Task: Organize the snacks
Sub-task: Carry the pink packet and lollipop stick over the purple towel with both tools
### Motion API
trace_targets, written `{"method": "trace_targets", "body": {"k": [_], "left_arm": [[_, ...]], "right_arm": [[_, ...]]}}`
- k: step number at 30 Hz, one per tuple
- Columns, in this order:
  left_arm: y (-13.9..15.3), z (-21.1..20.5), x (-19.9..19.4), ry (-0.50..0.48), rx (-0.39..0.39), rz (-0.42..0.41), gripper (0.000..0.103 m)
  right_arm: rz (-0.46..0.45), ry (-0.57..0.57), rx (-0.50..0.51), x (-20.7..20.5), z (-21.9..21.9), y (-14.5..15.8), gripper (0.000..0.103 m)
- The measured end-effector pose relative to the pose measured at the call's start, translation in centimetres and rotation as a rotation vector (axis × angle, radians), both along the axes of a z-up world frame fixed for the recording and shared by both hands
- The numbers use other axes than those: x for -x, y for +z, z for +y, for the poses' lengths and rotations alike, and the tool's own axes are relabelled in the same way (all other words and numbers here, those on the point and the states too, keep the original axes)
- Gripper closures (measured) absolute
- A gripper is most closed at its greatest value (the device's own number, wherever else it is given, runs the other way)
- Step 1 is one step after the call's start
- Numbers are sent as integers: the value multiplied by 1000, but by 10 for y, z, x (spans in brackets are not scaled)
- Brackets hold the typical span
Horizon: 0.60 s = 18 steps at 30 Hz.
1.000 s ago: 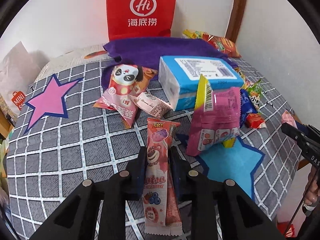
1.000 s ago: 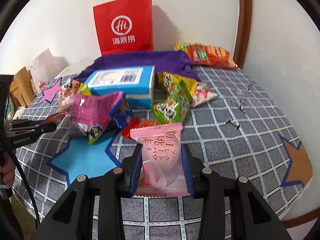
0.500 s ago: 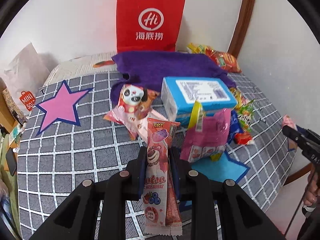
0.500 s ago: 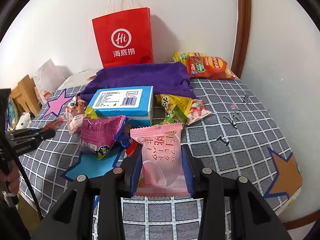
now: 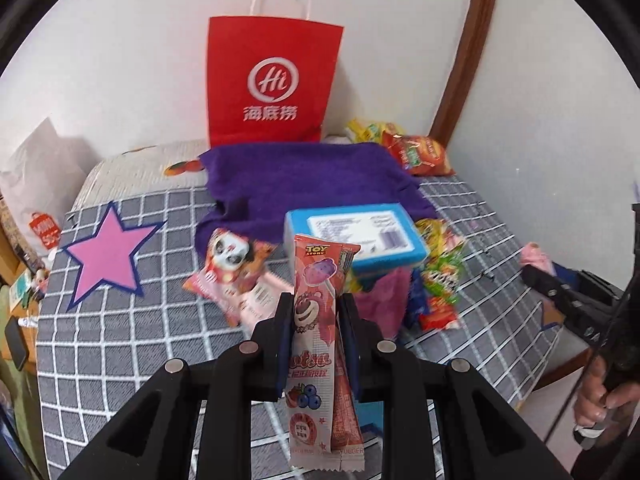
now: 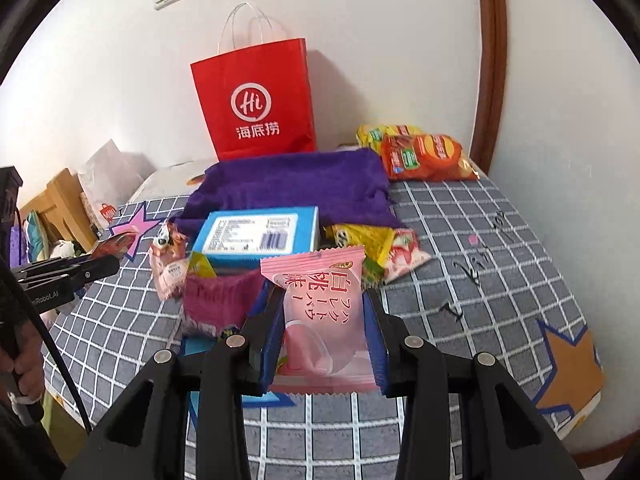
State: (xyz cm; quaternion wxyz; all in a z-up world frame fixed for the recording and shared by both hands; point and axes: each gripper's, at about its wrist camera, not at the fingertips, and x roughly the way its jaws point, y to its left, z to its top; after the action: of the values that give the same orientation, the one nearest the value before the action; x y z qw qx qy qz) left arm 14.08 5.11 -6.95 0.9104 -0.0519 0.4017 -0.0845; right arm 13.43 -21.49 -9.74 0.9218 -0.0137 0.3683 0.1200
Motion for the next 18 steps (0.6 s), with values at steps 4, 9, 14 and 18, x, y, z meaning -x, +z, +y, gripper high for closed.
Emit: {"method": "trace_targets", "body": {"k": [4,9,14,18], "left_arm": [[14,-10,-12,-20,12,-20,81],[27,-16,-31,-29,32,-34,81],[38,-21,-53,-32,21,-40,81],[47,-23,-67,-26,14,-53,81]], "right_arm": [[4,18,-14,-13,14,8,65],[-29,34,-13,-30,28,24,65],[-41,26,-21,-52,29,37,65],[-34,17,-32,-74,29,44,65]]}}
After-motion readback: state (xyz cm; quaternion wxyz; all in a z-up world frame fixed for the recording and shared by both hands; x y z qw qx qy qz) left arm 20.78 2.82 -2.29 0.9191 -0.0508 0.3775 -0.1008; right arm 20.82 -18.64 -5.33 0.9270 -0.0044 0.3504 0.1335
